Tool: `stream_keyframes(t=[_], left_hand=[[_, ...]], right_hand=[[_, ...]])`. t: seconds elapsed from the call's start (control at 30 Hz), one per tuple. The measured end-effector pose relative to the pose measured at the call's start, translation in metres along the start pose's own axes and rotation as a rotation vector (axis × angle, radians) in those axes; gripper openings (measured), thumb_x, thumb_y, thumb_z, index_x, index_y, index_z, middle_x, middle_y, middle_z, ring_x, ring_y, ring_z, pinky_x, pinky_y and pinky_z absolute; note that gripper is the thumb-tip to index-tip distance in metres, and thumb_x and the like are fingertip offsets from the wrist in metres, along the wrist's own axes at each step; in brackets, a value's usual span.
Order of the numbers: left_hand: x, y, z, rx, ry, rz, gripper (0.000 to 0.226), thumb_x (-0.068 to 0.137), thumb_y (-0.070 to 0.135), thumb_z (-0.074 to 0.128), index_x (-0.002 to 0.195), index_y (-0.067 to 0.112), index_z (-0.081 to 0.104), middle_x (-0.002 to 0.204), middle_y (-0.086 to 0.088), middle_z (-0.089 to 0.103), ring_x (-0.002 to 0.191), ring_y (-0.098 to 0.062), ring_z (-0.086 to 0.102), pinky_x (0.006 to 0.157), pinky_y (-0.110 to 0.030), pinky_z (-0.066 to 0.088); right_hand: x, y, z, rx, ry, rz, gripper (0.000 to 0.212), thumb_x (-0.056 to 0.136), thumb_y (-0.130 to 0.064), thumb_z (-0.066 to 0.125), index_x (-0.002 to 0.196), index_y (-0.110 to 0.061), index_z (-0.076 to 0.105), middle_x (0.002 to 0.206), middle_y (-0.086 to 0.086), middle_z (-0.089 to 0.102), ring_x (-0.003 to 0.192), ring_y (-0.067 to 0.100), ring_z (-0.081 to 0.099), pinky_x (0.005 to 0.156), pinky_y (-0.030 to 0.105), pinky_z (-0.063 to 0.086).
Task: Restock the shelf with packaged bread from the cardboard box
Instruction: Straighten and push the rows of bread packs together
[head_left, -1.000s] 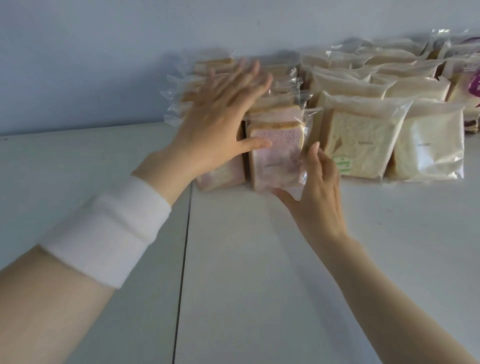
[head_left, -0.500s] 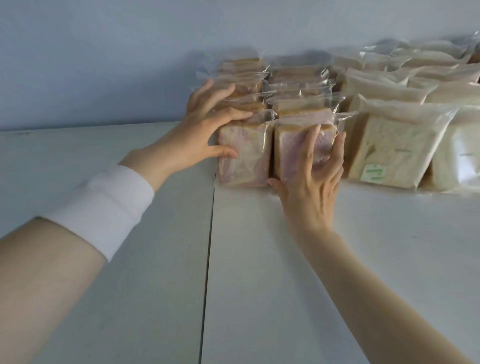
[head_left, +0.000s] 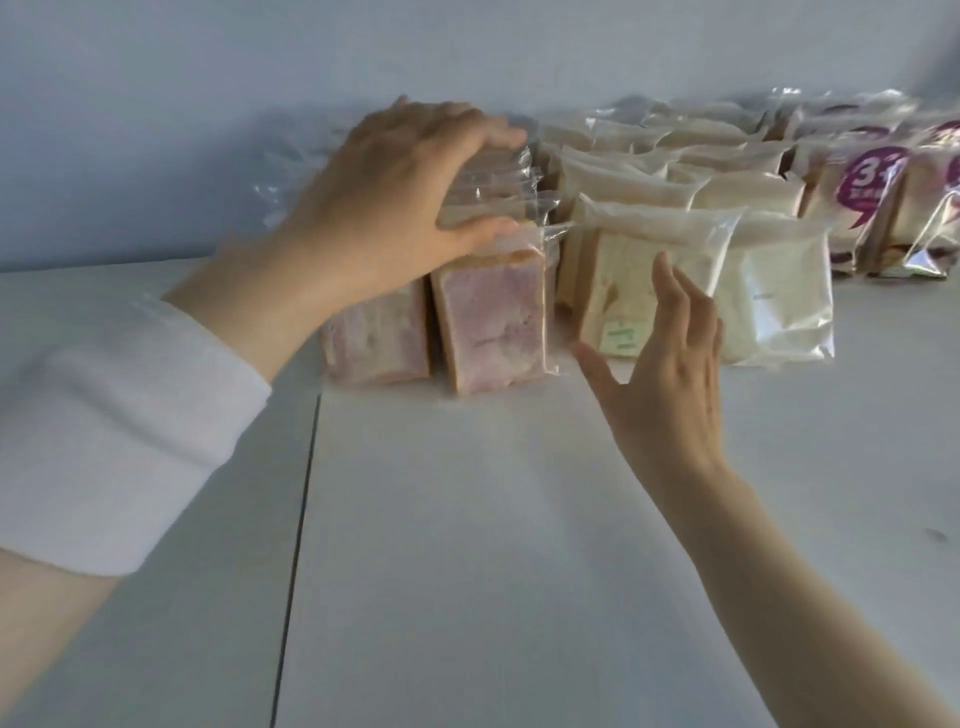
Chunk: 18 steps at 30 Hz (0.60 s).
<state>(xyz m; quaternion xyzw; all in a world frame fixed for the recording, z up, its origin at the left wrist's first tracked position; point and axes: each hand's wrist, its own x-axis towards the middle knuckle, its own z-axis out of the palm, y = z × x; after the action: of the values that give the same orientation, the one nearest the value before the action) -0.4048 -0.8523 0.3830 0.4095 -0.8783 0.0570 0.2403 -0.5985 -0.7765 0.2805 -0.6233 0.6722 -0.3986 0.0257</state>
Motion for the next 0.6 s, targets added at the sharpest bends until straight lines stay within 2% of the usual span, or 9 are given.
stream_keyframes(t=[0.1, 0.23, 0.33, 0.43, 0.6], left_hand=[[0.044, 0.048, 0.028, 0.057, -0.114, 0.063, 0.071, 0.077, 0.055, 0.05, 0.136, 0.02, 0.037, 0.144, -0.005, 0.041, 0.134, -0.023, 0.035, 0.109, -0.038, 0.025], [0.09, 0.074, 0.076, 0.15, -0.292, 0.01, 0.086, 0.078, 0.057, 0.057, 0.146, 0.022, 0.017, 0.156, -0.006, 0.014, 0.144, -0.023, 0.013, 0.115, -0.041, 0.014], [0.096, 0.07, 0.095, 0.183, -0.398, -0.085, 0.092, 0.078, 0.061, 0.052, 0.148, 0.025, 0.003, 0.158, -0.007, 0.0, 0.145, -0.022, 0.002, 0.116, -0.04, 0.006], [0.092, 0.067, 0.102, 0.212, -0.374, -0.12, 0.088, 0.079, 0.06, 0.049, 0.148, 0.025, 0.005, 0.158, -0.006, 0.0, 0.146, -0.019, 0.002, 0.116, -0.039, 0.008], [0.094, 0.069, 0.104, 0.257, -0.38, -0.168, 0.086, 0.082, 0.055, 0.048, 0.148, 0.021, 0.003, 0.158, -0.007, -0.002, 0.146, -0.019, -0.002, 0.116, -0.037, 0.006]], right_hand=[[0.009, 0.044, -0.022, -0.109, -0.06, 0.083, 0.095, 0.076, -0.034, 0.071, 0.147, -0.01, 0.012, 0.148, 0.02, 0.019, 0.136, 0.034, 0.018, 0.111, 0.036, 0.016], [0.03, 0.079, -0.022, -0.265, -0.167, -0.056, 0.098, 0.076, -0.043, 0.068, 0.147, -0.008, 0.009, 0.153, 0.024, 0.009, 0.143, 0.037, 0.001, 0.117, 0.044, 0.004], [0.041, 0.086, -0.013, -0.285, -0.13, -0.164, 0.096, 0.072, -0.042, 0.07, 0.145, -0.004, 0.02, 0.152, 0.023, 0.017, 0.143, 0.039, 0.007, 0.114, 0.048, 0.014], [0.05, 0.091, -0.004, -0.273, -0.084, -0.223, 0.095, 0.071, -0.039, 0.072, 0.144, -0.003, 0.024, 0.151, 0.019, 0.025, 0.142, 0.038, 0.015, 0.111, 0.048, 0.022], [0.06, 0.093, 0.009, -0.279, -0.107, -0.242, 0.091, 0.082, -0.039, 0.061, 0.147, -0.007, 0.006, 0.156, 0.011, 0.015, 0.145, 0.03, 0.004, 0.115, 0.036, 0.007]])
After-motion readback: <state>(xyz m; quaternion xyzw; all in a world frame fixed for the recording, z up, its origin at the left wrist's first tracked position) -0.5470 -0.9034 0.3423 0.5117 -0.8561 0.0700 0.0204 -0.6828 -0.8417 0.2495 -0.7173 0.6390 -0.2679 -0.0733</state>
